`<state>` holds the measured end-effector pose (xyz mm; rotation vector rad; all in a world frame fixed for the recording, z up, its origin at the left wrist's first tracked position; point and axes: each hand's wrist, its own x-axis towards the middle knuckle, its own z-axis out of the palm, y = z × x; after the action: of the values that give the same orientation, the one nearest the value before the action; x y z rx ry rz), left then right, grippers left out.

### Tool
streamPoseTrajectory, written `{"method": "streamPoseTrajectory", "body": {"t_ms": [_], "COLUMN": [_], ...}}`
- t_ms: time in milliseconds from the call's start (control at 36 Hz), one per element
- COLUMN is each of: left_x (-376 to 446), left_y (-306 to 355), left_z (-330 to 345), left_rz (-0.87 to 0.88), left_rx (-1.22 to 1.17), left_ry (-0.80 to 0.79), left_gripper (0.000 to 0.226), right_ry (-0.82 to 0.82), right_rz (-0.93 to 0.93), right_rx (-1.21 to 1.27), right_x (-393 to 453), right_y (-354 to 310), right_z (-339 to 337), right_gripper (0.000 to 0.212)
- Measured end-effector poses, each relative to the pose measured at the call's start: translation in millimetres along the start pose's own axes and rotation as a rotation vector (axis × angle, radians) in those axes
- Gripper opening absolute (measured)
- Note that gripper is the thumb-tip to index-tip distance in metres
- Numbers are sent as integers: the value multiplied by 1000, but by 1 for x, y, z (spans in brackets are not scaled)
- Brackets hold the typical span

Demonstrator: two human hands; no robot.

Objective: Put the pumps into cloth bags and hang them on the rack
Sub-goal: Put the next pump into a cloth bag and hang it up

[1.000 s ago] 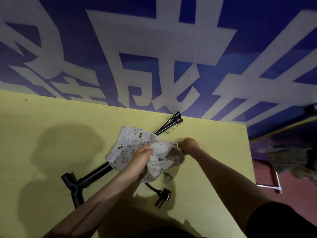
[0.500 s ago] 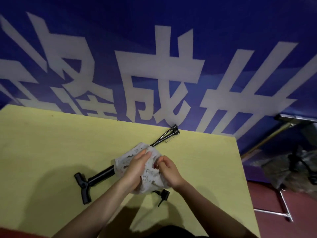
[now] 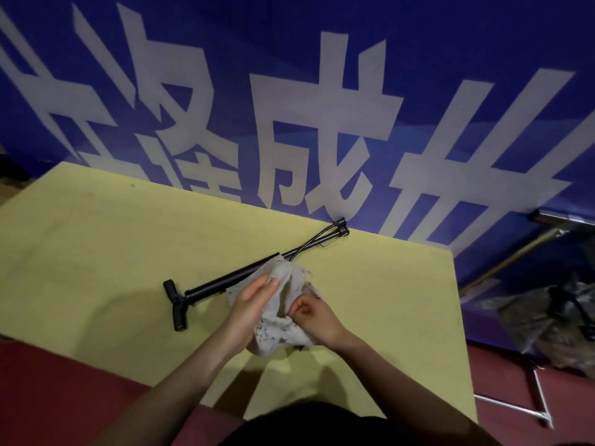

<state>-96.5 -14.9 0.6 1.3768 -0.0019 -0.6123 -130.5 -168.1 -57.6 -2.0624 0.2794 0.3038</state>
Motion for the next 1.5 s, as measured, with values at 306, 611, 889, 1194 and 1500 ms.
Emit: {"method": "streamPoseTrajectory", "body": {"t_ms": [306,611,889,1194,1500], "left_x": [-35,-6,59,132,173], "left_y": [-32,-27,32,-26,-52], "left_z": [-18,-2,81,103,-7], "left_rz": [31,1,121,-199,-40], "left_rx": [116,98,7,499,1169], "left_ry": [6,65,-49,-238,140], "left_gripper": [28,22,22,28,41], "right_ry": [-123,84,492,592,180], "right_rz": [33,-27,-349,169,243], "right_rx": [-437,-615,-415,-344,25], "right_x": [-23,-46,-62,-45,-4], "right_y": [20,20,26,88,100], "right_z": [-8,-72,-167,-156,-87], "right_gripper": [48,60,44,49,21]}}
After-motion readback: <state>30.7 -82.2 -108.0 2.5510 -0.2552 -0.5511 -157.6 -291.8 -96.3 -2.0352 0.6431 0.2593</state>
